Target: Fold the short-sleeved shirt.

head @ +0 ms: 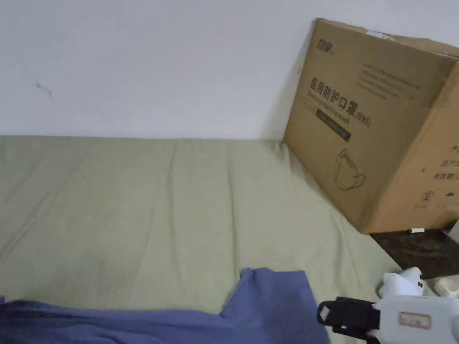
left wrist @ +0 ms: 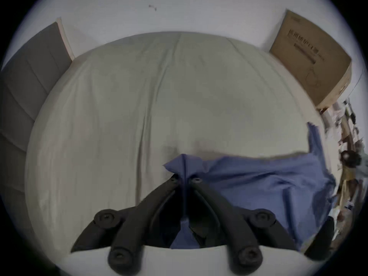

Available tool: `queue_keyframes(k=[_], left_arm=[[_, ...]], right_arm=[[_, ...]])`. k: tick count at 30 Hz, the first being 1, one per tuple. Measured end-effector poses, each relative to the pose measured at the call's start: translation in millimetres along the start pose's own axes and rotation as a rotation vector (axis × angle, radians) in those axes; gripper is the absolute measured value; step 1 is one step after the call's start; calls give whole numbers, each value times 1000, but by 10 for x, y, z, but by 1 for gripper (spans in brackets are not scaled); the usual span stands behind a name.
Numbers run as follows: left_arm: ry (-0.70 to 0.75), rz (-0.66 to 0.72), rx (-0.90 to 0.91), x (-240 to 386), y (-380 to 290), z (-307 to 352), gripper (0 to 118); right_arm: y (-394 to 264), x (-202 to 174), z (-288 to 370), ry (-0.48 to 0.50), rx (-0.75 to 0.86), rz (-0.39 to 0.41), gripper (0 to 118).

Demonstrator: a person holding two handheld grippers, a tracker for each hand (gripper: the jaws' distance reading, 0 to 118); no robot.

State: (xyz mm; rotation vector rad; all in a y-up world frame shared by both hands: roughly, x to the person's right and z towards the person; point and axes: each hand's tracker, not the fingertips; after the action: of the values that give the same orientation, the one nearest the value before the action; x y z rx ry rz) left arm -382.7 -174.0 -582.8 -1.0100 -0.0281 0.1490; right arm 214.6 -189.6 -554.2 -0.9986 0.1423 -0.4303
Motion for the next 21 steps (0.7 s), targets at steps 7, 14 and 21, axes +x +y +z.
queue_keyframes(k=[7, 14, 21], left_arm=[[-26, 17, 41, 52, -99, 490, 4], [-22, -21, 35, 17, -243, 655, 4], [34, -43, 236, 255, -346, 1431, 4]], right_arm=[[359, 2, -974, -135, -179, 108, 105], [210, -291, -874, -226, -105, 287, 0], [407, -312, 175, 36, 177, 163, 0]])
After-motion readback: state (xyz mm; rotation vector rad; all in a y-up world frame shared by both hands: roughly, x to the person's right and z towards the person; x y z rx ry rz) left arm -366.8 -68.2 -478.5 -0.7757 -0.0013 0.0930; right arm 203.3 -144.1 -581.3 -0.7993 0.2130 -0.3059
